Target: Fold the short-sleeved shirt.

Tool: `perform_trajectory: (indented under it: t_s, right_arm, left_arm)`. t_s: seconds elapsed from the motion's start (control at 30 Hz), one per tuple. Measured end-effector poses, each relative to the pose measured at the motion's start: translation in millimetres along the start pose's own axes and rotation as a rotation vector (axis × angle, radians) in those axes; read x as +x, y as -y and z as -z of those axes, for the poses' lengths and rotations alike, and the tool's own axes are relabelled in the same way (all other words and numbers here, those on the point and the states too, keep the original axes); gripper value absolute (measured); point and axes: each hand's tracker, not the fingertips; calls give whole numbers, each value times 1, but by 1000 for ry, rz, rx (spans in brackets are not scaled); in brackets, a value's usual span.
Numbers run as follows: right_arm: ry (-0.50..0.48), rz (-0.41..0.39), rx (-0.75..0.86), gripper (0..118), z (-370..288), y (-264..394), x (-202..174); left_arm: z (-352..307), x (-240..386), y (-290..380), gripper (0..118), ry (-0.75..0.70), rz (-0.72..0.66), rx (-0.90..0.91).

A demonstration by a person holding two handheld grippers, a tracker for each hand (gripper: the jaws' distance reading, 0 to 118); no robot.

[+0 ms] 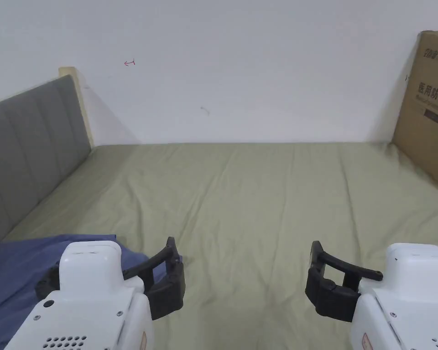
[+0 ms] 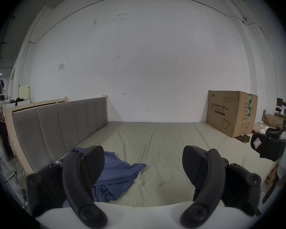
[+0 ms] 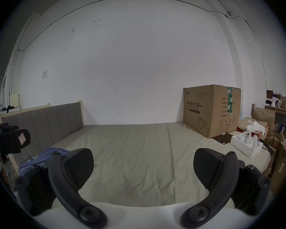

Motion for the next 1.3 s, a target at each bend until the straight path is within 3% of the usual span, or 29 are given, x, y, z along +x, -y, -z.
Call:
perform_trajectory:
  t_s: [0.43, 0.53, 0.63, 0.7, 0.77, 0.87, 0.97, 1.03, 1.13, 1.2, 1.3]
  right_arm:
    - [1, 63, -21, 118, 6, -3, 8]
    - [-3, 36, -13, 118, 6, -6, 5]
    - [-8, -32, -1, 118, 5, -14, -3]
    - [-7, -108, 17, 118, 4, -21, -11]
    - [-33, -237, 54, 118, 1, -28, -23]
    - [-14, -550, 92, 118, -1, -27, -52]
    - [-14, -928, 88, 118, -1, -4, -83]
    - [-33, -1057, 86, 118, -2, 17, -95]
    - [-149, -1014, -11, 118, 0, 32, -103]
    - [-159, -929, -29, 118, 2, 32, -101]
    - [-113, -603, -40, 118, 6, 10, -88]
  left_arm:
    - [5, 3, -5, 101, -13, 20, -18]
    - [3, 3, -5, 101, -15, 14, -4]
    - [-2, -4, -7, 101, 28, -137, 53]
    - [-3, -16, -7, 101, 78, -323, 65]
    - [-3, -31, -5, 101, 127, -569, 83]
    - [0, -46, 8, 101, 150, -899, 67]
    - [9, -62, 38, 101, 158, -1190, 48]
    - [9, -59, 58, 101, 177, -1326, 11]
    - [13, -57, 64, 101, 113, -1300, -55]
    - [14, -52, 53, 101, 71, -1166, -52]
    - [13, -34, 21, 101, 19, -794, -60]
